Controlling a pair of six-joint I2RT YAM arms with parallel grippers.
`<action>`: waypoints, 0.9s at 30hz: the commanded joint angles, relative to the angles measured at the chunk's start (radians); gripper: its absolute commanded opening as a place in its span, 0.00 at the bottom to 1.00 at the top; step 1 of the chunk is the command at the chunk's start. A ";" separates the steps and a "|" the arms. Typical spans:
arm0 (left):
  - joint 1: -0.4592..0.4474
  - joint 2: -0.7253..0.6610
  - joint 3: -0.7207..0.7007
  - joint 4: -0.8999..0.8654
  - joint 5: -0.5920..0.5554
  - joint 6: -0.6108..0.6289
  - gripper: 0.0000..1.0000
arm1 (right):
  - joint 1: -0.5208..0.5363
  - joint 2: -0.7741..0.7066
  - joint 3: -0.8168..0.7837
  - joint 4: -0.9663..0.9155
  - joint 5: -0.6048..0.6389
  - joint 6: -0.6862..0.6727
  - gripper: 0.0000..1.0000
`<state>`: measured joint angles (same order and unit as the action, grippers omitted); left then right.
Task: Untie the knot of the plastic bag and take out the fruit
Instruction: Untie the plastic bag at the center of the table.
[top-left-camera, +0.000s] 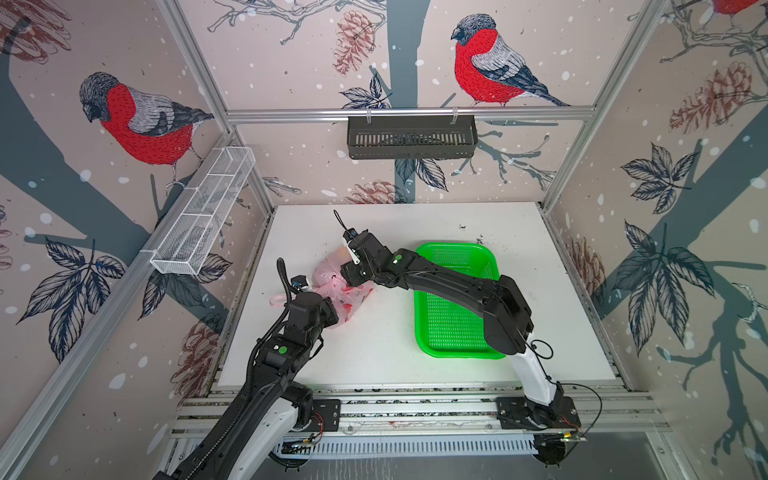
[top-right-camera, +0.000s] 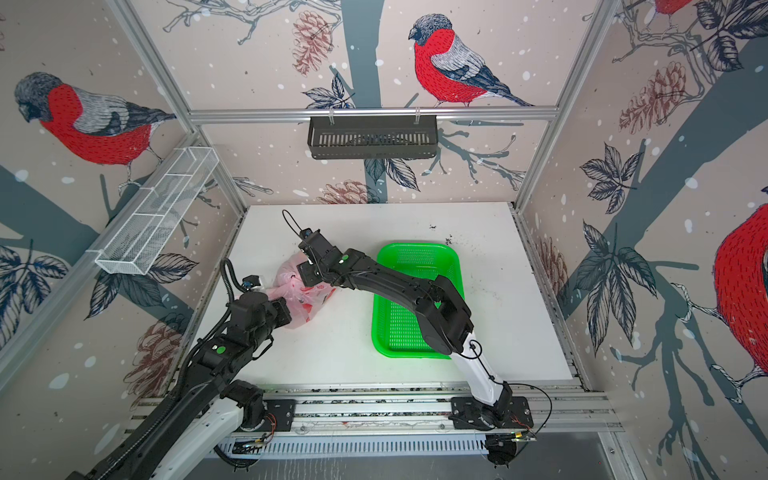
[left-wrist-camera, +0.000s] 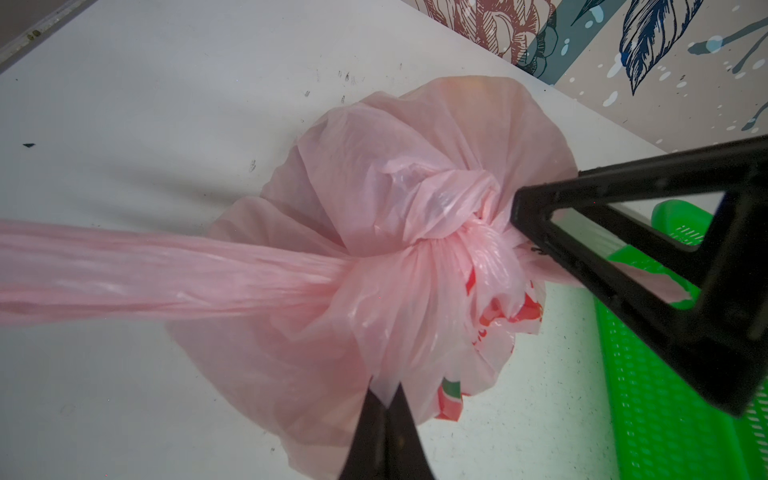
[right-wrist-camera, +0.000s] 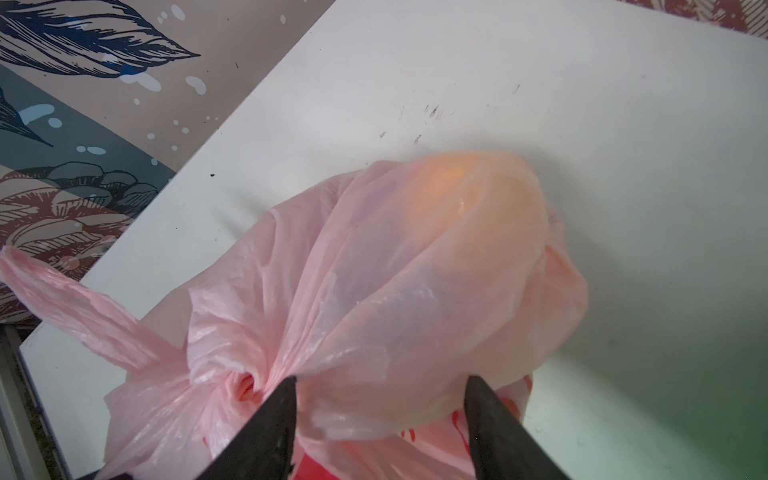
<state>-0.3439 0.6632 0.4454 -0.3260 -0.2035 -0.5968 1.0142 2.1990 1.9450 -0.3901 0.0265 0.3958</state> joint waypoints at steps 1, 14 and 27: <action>0.000 0.003 -0.002 0.010 0.004 -0.006 0.02 | 0.000 0.018 0.015 0.048 -0.052 0.046 0.58; 0.000 0.017 -0.002 0.047 -0.036 -0.012 0.00 | -0.034 -0.073 -0.072 0.110 -0.023 0.074 0.05; 0.002 0.040 0.029 0.084 -0.232 -0.046 0.00 | -0.188 -0.291 -0.334 0.165 -0.004 0.116 0.04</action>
<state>-0.3439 0.7174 0.4728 -0.2665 -0.3294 -0.6144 0.8547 1.9278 1.6447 -0.2634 0.0044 0.4919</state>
